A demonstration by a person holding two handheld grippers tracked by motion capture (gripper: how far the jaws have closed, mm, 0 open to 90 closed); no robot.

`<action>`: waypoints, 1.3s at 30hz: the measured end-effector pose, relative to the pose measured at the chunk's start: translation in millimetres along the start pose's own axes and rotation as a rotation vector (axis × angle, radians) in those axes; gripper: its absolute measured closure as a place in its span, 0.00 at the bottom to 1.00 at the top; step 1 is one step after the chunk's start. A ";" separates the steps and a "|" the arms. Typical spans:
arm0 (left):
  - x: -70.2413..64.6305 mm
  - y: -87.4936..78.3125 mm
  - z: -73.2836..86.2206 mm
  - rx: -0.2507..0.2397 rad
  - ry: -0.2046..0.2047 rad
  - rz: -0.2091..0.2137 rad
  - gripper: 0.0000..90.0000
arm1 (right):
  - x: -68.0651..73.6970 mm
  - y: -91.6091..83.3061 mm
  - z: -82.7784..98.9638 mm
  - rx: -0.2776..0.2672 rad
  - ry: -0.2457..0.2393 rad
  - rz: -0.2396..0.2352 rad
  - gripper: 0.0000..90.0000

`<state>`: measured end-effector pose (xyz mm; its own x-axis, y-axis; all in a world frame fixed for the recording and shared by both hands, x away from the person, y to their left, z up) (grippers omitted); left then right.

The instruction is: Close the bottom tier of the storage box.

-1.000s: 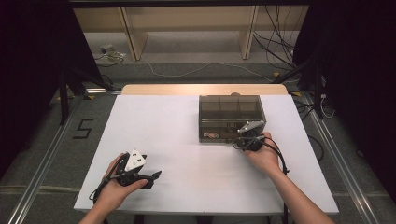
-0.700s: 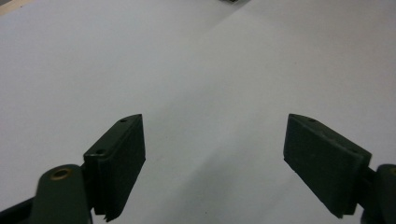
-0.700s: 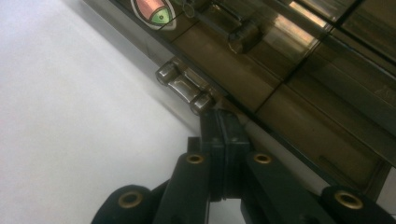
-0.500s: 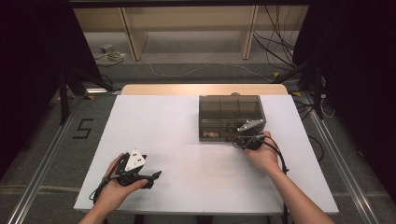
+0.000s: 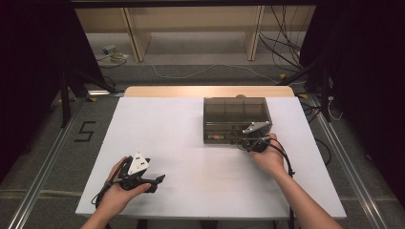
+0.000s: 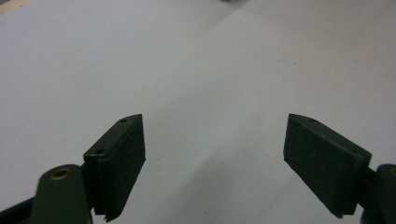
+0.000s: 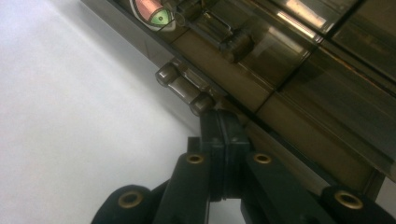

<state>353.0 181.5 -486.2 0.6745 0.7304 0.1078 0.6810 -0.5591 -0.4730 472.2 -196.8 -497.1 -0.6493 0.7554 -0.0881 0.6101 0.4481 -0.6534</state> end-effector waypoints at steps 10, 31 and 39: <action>0.2 0.4 0.1 0.002 0.001 0.002 0.23 | -1.9 1.8 -1.4 0.001 -0.002 0.004 1.00; -0.1 0.5 0.3 0.002 -0.001 0.003 0.23 | -5.0 6.3 -4.9 -0.002 -0.009 0.022 1.00; -0.1 0.5 0.4 0.002 -0.001 0.003 0.23 | -6.5 8.2 -6.7 0.003 -0.016 0.027 1.00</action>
<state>353.1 181.3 -486.8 0.6762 0.7291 0.1054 0.6783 -0.5603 -0.4753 484.4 -194.9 -496.8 -0.6394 0.7598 -0.1179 0.6264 0.4258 -0.6529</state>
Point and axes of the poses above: each handheld gripper's, and its own axes: y roughly forward along the jaws, z roughly out of its underside, x roughly to its left, the point moved 3 cm from there along y, roughly forward along the jaws, and after that the axes turned 11 degrees about -x, right-handed, at the moved point
